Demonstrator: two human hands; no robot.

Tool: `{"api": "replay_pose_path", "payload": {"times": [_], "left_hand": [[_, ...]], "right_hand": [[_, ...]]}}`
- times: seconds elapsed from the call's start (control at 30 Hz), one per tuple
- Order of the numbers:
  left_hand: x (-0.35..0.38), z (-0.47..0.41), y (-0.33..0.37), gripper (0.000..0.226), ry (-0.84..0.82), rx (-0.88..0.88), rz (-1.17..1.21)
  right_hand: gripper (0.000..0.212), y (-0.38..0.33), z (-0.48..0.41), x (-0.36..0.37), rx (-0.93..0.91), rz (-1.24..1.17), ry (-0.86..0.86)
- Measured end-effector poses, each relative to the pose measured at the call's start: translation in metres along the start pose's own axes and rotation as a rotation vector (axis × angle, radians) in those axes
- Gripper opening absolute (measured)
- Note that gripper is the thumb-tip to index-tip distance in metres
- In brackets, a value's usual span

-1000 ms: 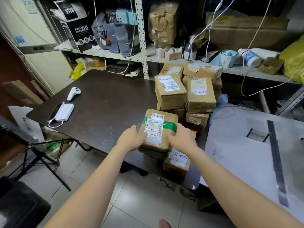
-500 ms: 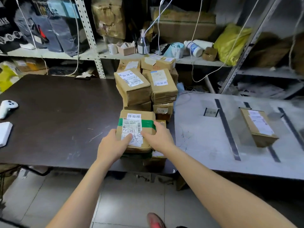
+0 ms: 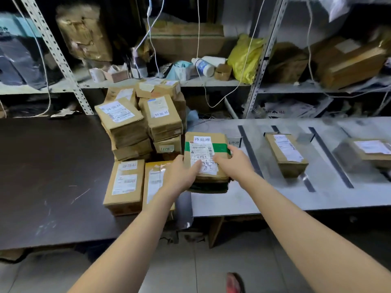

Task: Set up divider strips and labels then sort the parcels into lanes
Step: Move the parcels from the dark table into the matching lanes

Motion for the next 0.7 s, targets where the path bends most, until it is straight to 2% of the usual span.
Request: {"api": "replay_pose_path", "payload": {"times": [0.1, 0.13, 0.27, 0.47, 0.7], "left_hand": [[0.049, -0.032, 0.021, 0.053, -0.024, 0.008, -0.026], [0.066, -0.043, 0.027, 0.051, -0.036, 0.009, -0.015], [0.132, -0.084, 0.036, 0.047, -0.074, -0.041, 0.004], [0.203, -0.125, 0.017, 0.051, -0.117, -0.177, 0.024], [0.227, -0.132, 0.005, 0.055, -0.203, -0.239, 0.02]], "right_hand": [[0.049, 0.024, -0.043, -0.028, 0.026, -0.011, -0.009], [0.047, 0.033, -0.06, -0.036, 0.026, -0.014, -0.026], [0.066, 0.075, -0.123, -0.058, 0.04, 0.007, -0.088], [0.055, 0.128, -0.181, -0.058, 0.096, 0.017, -0.188], [0.057, 0.159, -0.203, -0.04, 0.128, 0.065, -0.199]]}}
Point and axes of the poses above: each hand's wrist, its own z-axis away from the middle knuckle, its own x-axis out of the palm, y = z × x, the point moved 1 cm from there along -z, towards the middle knuckle, and after that the axes turned 2 degrees about y, right-handed, at the moved point
